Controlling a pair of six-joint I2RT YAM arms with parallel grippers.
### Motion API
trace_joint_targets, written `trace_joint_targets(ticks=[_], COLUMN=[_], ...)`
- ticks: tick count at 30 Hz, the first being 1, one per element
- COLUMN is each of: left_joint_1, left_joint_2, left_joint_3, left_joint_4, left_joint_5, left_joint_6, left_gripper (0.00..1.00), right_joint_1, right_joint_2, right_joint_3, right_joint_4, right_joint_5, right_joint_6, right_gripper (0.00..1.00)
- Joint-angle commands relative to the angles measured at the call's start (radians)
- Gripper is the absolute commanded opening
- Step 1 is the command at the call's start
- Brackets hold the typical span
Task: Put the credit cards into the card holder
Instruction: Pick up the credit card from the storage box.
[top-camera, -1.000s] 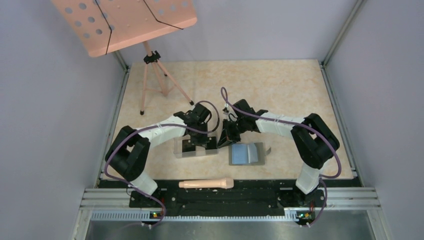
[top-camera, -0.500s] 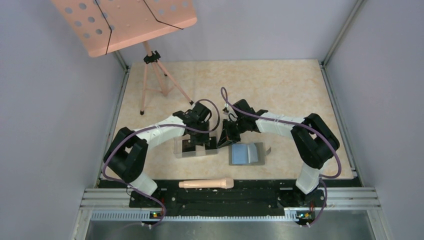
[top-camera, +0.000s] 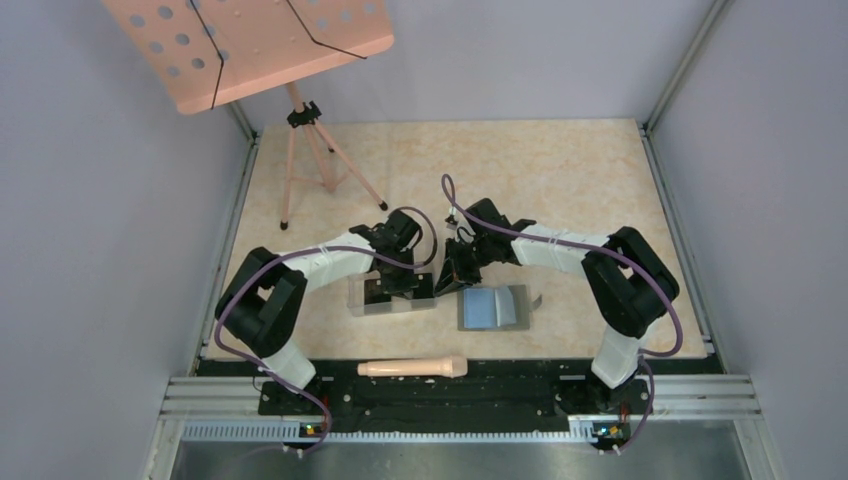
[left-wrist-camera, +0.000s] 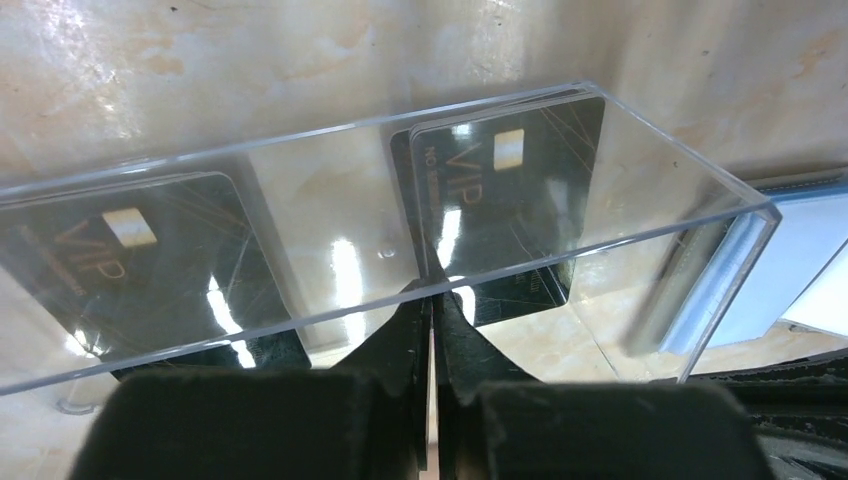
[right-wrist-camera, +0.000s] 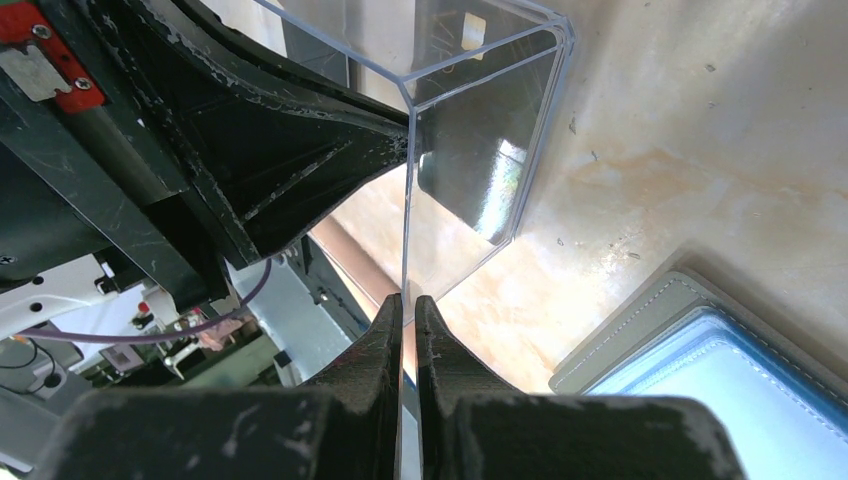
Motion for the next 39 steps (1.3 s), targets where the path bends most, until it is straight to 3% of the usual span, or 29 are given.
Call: trace_joint_targets(ticks=[1, 23, 34, 39], left_joint_1=[-0.016, -0.061, -0.061, -0.061], left_joint_2=[-0.006, -0.069, -0.106, -0.108], left_joint_3=[0.011, 0.091, 0.064, 0.038], left_joint_4=[0.037, -0.033, 0.019, 0.044], left_joint_5=[-0.008, -0.084, -0.052, -0.034], left_joint_6=[-0.002, 0.016, -0.017, -0.030], left_gripper=[0.01, 0.00, 0.22, 0.25], right_joint_1=[0.023, 0.024, 0.024, 0.025], right_joint_2=[0.010, 0.016, 0.010, 0.009], right_joint_3=[0.033, 0.037, 0.033, 0.032], right_joint_4=[-0.001, -0.001, -0.002, 0.000], right_joint_5=[0.019, 0.011, 0.012, 0.011], right_joint_6=[-0.007, -0.009, -0.008, -0.008], right_gripper=[0.00, 0.00, 0.00, 0.00])
